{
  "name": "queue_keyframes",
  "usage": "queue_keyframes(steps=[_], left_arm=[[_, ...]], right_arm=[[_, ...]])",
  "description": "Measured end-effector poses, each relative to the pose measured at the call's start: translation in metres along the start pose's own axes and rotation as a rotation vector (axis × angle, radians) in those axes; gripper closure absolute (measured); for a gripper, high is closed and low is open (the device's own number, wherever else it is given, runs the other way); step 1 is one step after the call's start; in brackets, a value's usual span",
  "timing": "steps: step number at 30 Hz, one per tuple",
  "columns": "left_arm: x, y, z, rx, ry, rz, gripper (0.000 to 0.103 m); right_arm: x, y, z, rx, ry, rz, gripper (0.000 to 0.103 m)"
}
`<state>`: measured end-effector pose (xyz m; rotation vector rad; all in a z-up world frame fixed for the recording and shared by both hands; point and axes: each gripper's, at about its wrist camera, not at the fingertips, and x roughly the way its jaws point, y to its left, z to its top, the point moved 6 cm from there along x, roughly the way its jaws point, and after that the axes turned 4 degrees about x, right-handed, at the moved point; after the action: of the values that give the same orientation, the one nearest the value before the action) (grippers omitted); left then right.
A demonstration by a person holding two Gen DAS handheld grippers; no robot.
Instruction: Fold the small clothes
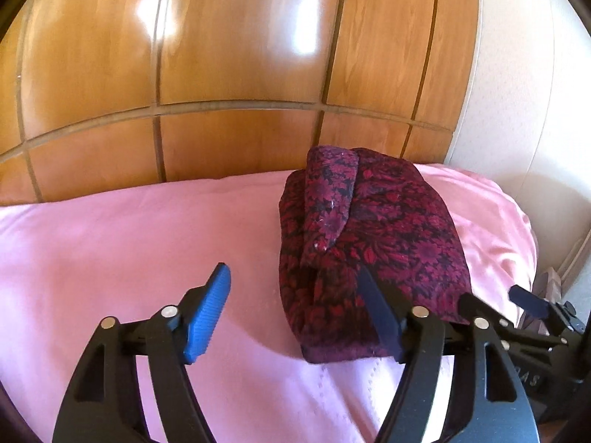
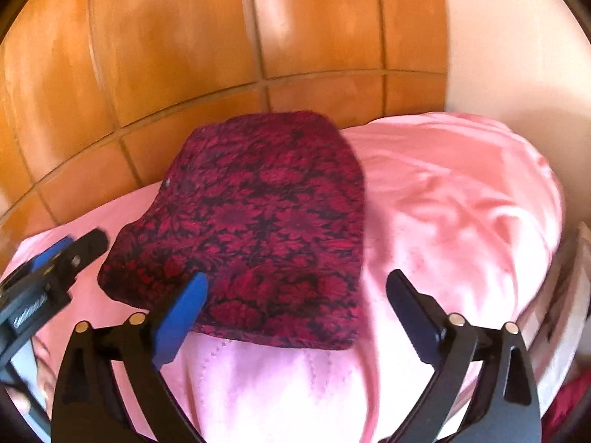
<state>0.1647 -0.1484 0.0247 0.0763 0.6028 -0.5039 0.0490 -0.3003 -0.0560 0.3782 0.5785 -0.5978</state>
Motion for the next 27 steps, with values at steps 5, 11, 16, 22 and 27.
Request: queue_keyframes(steps=[5,11,16,22,27], left_arm=[[-0.014,0.002,-0.009,-0.002,-0.01,0.028,0.025],[-0.026,0.003,-0.021,-0.001,-0.007,0.06,0.016],[-0.03,0.004,-0.037,-0.013,0.03,0.072,0.004],[-0.03,0.007,-0.048,-0.044,0.052,0.073,0.004],[-0.029,0.007,-0.039,-0.027,0.026,0.079,0.004]], right_arm=[[-0.013,-0.005,0.002,0.007,-0.029,-0.054,0.002],[-0.027,-0.002,-0.003,0.006,-0.078,-0.086,0.002],[-0.028,0.005,-0.01,0.001,-0.066,-0.052,0.002],[-0.029,0.012,-0.011,-0.025,-0.089,-0.039,0.002],[-0.029,0.011,-0.007,-0.026,-0.115,-0.042,0.002]])
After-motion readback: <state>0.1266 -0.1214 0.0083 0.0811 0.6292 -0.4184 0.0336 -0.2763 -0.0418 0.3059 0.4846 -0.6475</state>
